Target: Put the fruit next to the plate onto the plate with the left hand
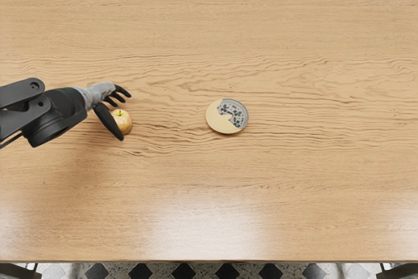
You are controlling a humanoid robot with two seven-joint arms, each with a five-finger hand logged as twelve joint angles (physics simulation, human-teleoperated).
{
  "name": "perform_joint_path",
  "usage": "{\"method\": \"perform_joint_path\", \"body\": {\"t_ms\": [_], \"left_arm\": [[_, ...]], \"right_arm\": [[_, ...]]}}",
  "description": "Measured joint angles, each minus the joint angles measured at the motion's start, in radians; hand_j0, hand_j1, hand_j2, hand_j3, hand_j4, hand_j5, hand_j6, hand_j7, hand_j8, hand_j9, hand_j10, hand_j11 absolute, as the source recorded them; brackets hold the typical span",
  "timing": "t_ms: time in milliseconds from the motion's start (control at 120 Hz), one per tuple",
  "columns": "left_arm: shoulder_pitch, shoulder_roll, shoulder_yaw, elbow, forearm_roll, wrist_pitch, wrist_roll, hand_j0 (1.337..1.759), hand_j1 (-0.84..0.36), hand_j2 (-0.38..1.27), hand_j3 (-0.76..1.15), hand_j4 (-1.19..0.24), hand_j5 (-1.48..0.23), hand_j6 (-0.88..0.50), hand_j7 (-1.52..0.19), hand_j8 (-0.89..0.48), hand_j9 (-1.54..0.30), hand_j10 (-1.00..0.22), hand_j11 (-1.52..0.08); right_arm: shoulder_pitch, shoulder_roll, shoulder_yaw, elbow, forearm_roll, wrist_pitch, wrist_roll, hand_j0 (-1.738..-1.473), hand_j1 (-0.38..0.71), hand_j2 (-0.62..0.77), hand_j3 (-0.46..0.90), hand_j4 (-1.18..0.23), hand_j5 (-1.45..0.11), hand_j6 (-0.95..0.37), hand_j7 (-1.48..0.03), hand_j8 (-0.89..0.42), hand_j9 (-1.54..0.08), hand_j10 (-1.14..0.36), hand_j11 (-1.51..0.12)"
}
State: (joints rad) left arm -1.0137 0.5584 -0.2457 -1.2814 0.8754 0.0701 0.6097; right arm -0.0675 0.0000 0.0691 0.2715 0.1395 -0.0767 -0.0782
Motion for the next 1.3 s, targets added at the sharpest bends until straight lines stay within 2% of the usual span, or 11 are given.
{"method": "perform_joint_path", "body": {"t_ms": [192, 233, 292, 333, 383, 417, 650, 817, 1008, 1075, 1300], "left_arm": [[-0.021, 0.000, 0.049, -0.008, 0.000, 0.025, 0.000, 1.658, 0.04, 0.05, 0.00, -0.26, -0.34, -0.26, -0.34, -0.26, -0.34, -0.27, -0.30], [-0.023, -0.004, 0.057, -0.010, 0.004, 0.030, 0.000, 1.658, 0.03, 0.06, 0.00, -0.28, -0.34, -0.28, -0.34, -0.22, -0.38, -0.17, -0.47], [-0.027, -0.005, 0.070, -0.012, 0.007, 0.038, -0.001, 1.658, 0.02, 0.06, 0.00, -0.30, -0.34, -0.30, -0.34, -0.14, -0.51, -0.11, -0.58], [-0.031, -0.005, 0.077, -0.015, 0.006, 0.040, -0.001, 1.658, 0.00, 0.06, 0.00, -0.31, -0.36, -0.31, -0.36, -0.15, -0.49, -0.13, -0.55], [-0.033, -0.005, 0.085, -0.019, 0.008, 0.043, 0.000, 1.658, -0.02, 0.06, 0.00, -0.33, -0.38, -0.33, -0.38, -0.07, -0.61, -0.06, -0.64], [-0.035, -0.005, 0.089, -0.024, 0.007, 0.044, 0.001, 1.658, -0.04, 0.07, 0.00, -0.35, -0.39, -0.35, -0.39, -0.06, -0.60, -0.05, -0.64], [-0.049, 0.003, 0.100, -0.054, -0.001, 0.046, 0.001, 1.658, -0.11, 0.08, 0.00, -0.40, -0.50, -0.40, -0.50, -0.30, -0.57, -0.30, -0.59], [-0.050, 0.005, 0.101, -0.066, 0.000, 0.047, 0.001, 1.658, -0.21, 0.10, 0.00, -0.47, -0.60, -0.47, -0.60, -0.43, -0.63, -0.43, -0.64], [-0.049, 0.005, 0.108, -0.069, 0.006, 0.047, 0.001, 1.656, -0.25, 0.14, 0.00, -0.56, -0.71, -0.56, -0.71, -0.40, -0.73, -0.49, -0.74], [-0.049, 0.005, 0.112, -0.069, 0.008, 0.048, 0.000, 1.652, -0.24, 0.08, 0.00, -0.60, -0.76, -0.54, -0.77, -0.39, -0.80, -0.47, -0.81], [-0.051, 0.006, 0.119, -0.068, 0.008, 0.047, 0.001, 1.645, -0.26, 0.17, 0.00, -0.75, -0.98, -0.50, -1.00, -0.33, -1.02, -0.45, -1.04]], "right_arm": [[0.000, 0.000, 0.000, 0.000, 0.000, 0.000, 0.000, -1.658, -0.31, -0.01, 0.00, -0.04, -0.05, -0.04, -0.05, -0.04, -0.05, -0.04, -0.05], [0.000, 0.000, 0.000, 0.000, 0.000, 0.000, 0.000, -1.658, -0.31, -0.01, 0.00, -0.04, -0.05, -0.04, -0.05, -0.04, -0.05, -0.04, -0.05], [0.000, 0.000, 0.000, 0.000, 0.000, 0.000, 0.000, -1.658, -0.31, -0.01, 0.00, -0.04, -0.05, -0.04, -0.05, -0.04, -0.05, -0.04, -0.05], [0.000, 0.000, 0.000, 0.000, 0.000, 0.000, 0.000, -1.658, -0.31, -0.01, 0.00, -0.04, -0.05, -0.04, -0.05, -0.04, -0.05, -0.04, -0.05], [0.000, 0.000, 0.000, 0.000, 0.000, 0.000, 0.000, -1.658, -0.31, -0.01, 0.00, -0.04, -0.05, -0.04, -0.05, -0.04, -0.05, -0.04, -0.05], [0.000, 0.000, 0.000, 0.000, 0.000, 0.000, 0.000, -1.658, -0.31, -0.01, 0.00, -0.04, -0.05, -0.04, -0.05, -0.04, -0.05, -0.04, -0.05], [0.000, 0.000, 0.000, 0.000, 0.000, 0.000, 0.000, -1.658, -0.31, -0.01, 0.00, -0.04, -0.05, -0.04, -0.05, -0.04, -0.05, -0.04, -0.05], [0.000, 0.000, 0.000, 0.000, 0.000, 0.000, 0.000, -1.658, -0.31, -0.01, 0.00, -0.04, -0.05, -0.04, -0.05, -0.04, -0.05, -0.04, -0.05], [0.000, 0.000, 0.000, 0.000, 0.000, 0.000, 0.000, -1.658, -0.31, -0.01, 0.00, -0.04, -0.05, -0.04, -0.05, -0.04, -0.05, -0.04, -0.05], [0.000, 0.000, 0.000, 0.000, 0.000, 0.000, 0.000, -1.658, -0.31, -0.01, 0.00, -0.04, -0.05, -0.04, -0.05, -0.04, -0.05, -0.04, -0.05], [0.000, 0.000, 0.000, 0.000, 0.000, 0.000, 0.000, -1.658, -0.31, -0.01, 0.00, -0.04, -0.05, -0.04, -0.05, -0.04, -0.05, -0.04, -0.05]]}}
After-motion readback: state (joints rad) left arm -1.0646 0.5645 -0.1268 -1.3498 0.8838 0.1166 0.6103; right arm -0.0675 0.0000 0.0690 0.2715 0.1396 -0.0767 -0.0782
